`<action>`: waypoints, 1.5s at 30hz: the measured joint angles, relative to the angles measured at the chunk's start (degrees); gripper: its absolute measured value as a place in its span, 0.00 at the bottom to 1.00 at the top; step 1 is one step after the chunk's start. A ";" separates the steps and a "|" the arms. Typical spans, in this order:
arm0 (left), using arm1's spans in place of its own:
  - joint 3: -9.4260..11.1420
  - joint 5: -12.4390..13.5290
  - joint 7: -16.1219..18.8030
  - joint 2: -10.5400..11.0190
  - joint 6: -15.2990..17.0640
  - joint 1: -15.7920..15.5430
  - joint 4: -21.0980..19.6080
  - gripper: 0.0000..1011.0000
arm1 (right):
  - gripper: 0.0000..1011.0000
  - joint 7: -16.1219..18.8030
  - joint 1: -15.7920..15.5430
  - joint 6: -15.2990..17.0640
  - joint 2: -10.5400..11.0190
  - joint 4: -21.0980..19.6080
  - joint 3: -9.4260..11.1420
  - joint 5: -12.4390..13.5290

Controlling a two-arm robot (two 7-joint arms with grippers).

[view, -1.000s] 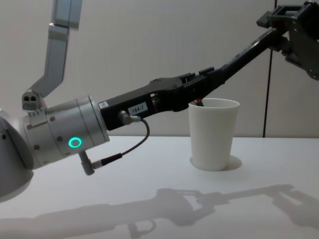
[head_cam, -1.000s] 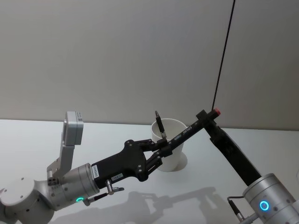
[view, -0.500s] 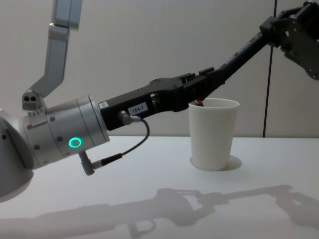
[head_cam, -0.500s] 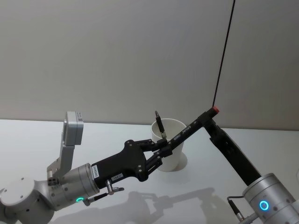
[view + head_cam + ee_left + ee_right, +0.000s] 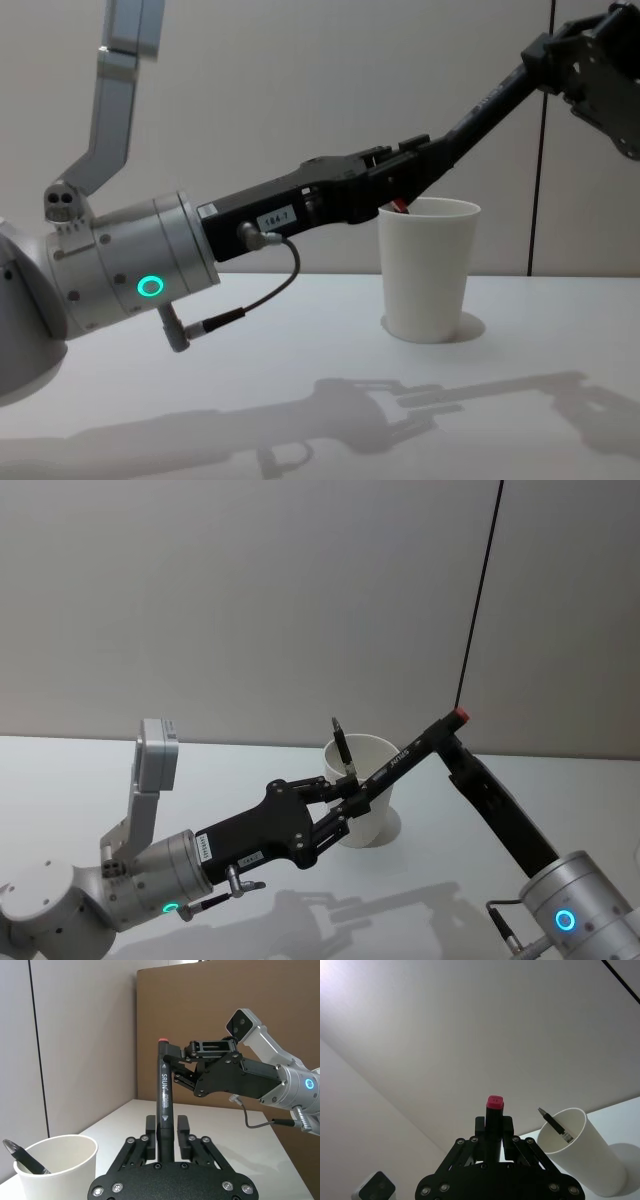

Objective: Place the pen into the pen holder.

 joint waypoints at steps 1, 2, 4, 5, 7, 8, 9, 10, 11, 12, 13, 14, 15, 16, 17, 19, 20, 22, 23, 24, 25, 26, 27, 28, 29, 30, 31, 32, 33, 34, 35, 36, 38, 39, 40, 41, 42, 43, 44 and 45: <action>0.00 0.00 0.00 0.00 0.00 0.00 0.00 0.25 | 0.19 0.00 0.00 0.00 0.00 0.00 0.00 0.00; 0.00 0.00 0.00 0.00 0.00 0.00 0.00 0.29 | 0.19 0.00 0.00 0.00 0.00 0.00 0.00 0.00; 0.00 0.00 0.00 0.00 0.00 0.00 0.00 0.35 | 0.19 0.00 0.00 0.00 0.00 -0.01 0.00 0.00; 0.00 0.00 0.00 0.00 0.00 0.00 0.00 0.39 | 0.19 0.00 0.00 0.00 0.00 -0.01 0.00 0.00; 0.00 0.00 0.00 0.00 0.00 0.00 0.00 0.47 | 0.19 0.00 0.00 0.00 0.00 -0.01 0.00 0.00; -0.01 0.00 0.00 0.00 0.00 0.00 0.00 0.49 | 0.19 0.00 0.00 0.00 0.00 -0.01 -0.01 0.00; 0.00 0.00 0.00 0.00 0.00 0.00 0.00 0.51 | 0.19 0.00 0.00 0.00 0.00 -0.01 -0.01 0.00; 0.00 0.00 0.00 0.00 0.00 0.00 0.00 0.53 | 0.19 0.00 0.00 0.00 0.00 -0.01 -0.01 0.00; -0.01 0.00 0.00 0.00 0.00 0.00 0.00 0.59 | 0.19 0.00 0.00 0.00 0.00 -0.01 -0.01 0.00; 0.00 0.00 0.00 0.00 0.00 0.00 0.00 0.61 | 0.19 0.00 0.00 0.00 0.00 -0.01 -0.01 0.00; -0.01 0.00 0.00 0.00 0.00 0.00 0.00 0.63 | 0.19 0.00 0.00 0.00 0.00 -0.01 -0.01 0.00; 0.00 0.00 0.00 0.00 0.00 0.00 0.00 0.67 | 0.19 0.00 0.00 0.00 0.00 -0.01 -0.01 0.00; 0.00 0.00 0.00 0.00 0.00 0.00 0.00 0.71 | 0.19 0.00 0.00 0.00 0.00 -0.01 -0.01 0.00; 0.00 0.00 0.00 0.00 0.00 0.00 0.00 0.73 | 0.19 0.00 0.00 0.00 0.00 -0.01 -0.01 0.00; 0.00 0.00 0.00 0.00 0.00 0.00 0.00 0.75 | 0.19 0.00 0.00 0.00 0.00 -0.01 -0.01 0.00; 0.00 0.00 0.00 0.00 0.00 0.00 0.00 0.82 | 0.19 0.00 0.00 0.00 0.00 -0.01 -0.01 0.01; 0.00 0.00 0.00 0.00 0.00 0.00 0.00 0.86 | 0.19 0.00 0.00 0.00 0.00 -0.01 -0.01 0.02; -0.01 0.01 0.00 0.00 0.00 0.00 0.00 0.91 | 0.19 0.00 0.00 0.00 0.00 -0.01 -0.01 0.02; 0.00 0.00 0.00 0.01 0.00 0.00 0.00 0.95 | 0.19 0.00 0.00 0.00 0.00 -0.01 -0.01 0.02; 0.00 0.01 0.00 0.00 0.00 0.00 0.00 0.96 | 0.19 0.00 0.00 0.00 0.00 -0.01 -0.01 0.03; 0.00 0.01 0.00 0.00 0.00 0.00 0.00 0.97 | 0.19 0.00 0.00 0.00 0.00 -0.01 -0.01 0.03; 0.00 0.01 0.00 0.00 0.00 0.00 0.00 0.99 | 0.19 0.00 0.00 0.00 0.00 -0.01 -0.01 0.03; 0.00 0.01 0.00 0.00 0.00 0.00 0.00 0.99 | 0.19 0.00 0.00 0.00 0.00 -0.01 -0.02 0.03; 0.00 0.01 0.00 0.01 0.00 0.00 0.00 0.99 | 0.19 0.00 0.00 0.00 0.01 -0.01 -0.02 0.03; 0.00 0.01 0.00 0.00 0.00 0.00 0.00 0.99 | 0.19 0.01 0.00 0.00 0.02 -0.01 -0.02 0.03; 0.00 0.00 0.00 0.00 0.00 0.00 0.00 0.99 | 0.19 0.01 0.00 0.00 0.03 -0.01 -0.03 0.04; 0.00 0.01 0.00 0.00 0.00 0.00 0.00 0.99 | 0.19 0.06 0.06 -0.01 0.08 0.02 -0.03 0.04; 0.00 0.01 0.00 0.00 0.00 0.00 0.00 0.99 | 0.19 0.12 0.16 -0.08 0.15 0.15 -0.03 0.05; 0.00 0.01 0.00 0.00 0.00 0.00 0.00 0.99 | 0.19 0.19 0.24 -0.14 0.20 0.25 -0.03 0.05; 0.00 0.01 0.00 0.00 0.00 0.00 0.00 0.99 | 0.19 0.25 0.32 -0.20 0.24 0.33 -0.03 0.05; -0.01 0.01 0.00 0.00 0.00 0.00 0.00 0.99 | 0.19 0.33 0.39 -0.26 0.30 0.43 -0.03 0.04; 0.00 0.01 0.00 0.00 0.00 0.00 0.00 0.99 | 0.19 0.47 0.47 -0.36 0.36 0.53 -0.03 0.02; 0.00 0.01 0.00 0.00 0.00 0.00 0.00 0.99 | 0.19 0.79 0.77 -0.68 0.55 0.91 -0.02 -0.08; 0.00 0.01 0.00 0.00 0.00 0.00 0.00 0.99 | 0.19 1.06 0.98 -0.96 0.68 1.18 -0.01 -0.29; 0.00 0.01 0.00 0.00 0.00 0.00 0.00 0.99 | 0.19 1.06 0.98 -0.96 0.68 1.18 -0.01 -0.29; 0.00 0.01 0.00 0.00 0.00 0.00 0.00 0.99 | 0.19 1.28 1.19 -1.26 0.82 1.46 0.02 -0.48; 0.00 0.01 0.00 0.00 0.00 0.00 0.00 0.99 | 0.19 1.49 1.42 -1.56 0.96 1.74 0.06 -0.70; 0.00 0.01 0.00 0.00 0.00 0.00 0.00 0.99 | 0.19 1.59 1.59 -1.77 1.05 1.95 0.11 -0.84; -0.01 0.01 0.00 0.00 0.00 0.00 0.00 0.99 | 0.19 1.71 1.71 -1.94 1.11 2.11 0.15 -0.96; 0.00 0.01 0.00 0.00 0.00 0.00 0.00 0.99 | 0.19 1.82 1.90 -2.11 1.20 2.35 0.19 -1.07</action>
